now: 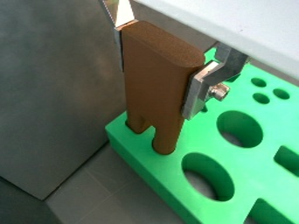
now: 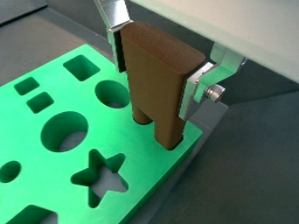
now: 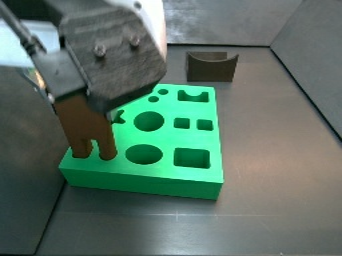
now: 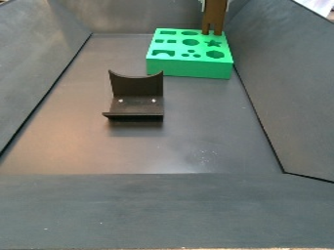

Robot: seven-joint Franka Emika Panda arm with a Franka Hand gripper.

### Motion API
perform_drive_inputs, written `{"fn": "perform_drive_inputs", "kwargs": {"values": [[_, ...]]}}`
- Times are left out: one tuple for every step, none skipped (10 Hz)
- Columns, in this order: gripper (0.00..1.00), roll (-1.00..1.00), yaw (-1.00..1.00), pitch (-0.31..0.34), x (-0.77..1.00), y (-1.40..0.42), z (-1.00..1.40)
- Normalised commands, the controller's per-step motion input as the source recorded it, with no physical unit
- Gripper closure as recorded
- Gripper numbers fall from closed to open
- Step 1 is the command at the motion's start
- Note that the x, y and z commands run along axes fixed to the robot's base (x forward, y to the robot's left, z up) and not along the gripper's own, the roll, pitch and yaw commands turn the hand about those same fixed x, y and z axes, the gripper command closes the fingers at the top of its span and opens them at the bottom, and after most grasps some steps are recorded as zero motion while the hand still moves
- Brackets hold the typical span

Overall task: Pick up the square-circle object. Move up. Move to above the board. Insert the square-circle object.
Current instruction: Insert the square-circle object.

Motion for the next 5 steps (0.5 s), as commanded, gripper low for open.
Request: {"fn": "perform_drive_inputs", "kwargs": {"values": [[1.00,0.10,0.00,-0.291,-0.29,-0.22,-0.34],[1.00,0.05,0.00,-0.101,0.00,-0.04,-0.15],[1.00,0.00,0.00,-0.036,0.00,0.00,-0.04],[1.00,0.00,0.00,-0.021,-0.05,-0.01,0.00],[1.00,0.00,0.00,0.000,0.00,0.00,0.00]]}}
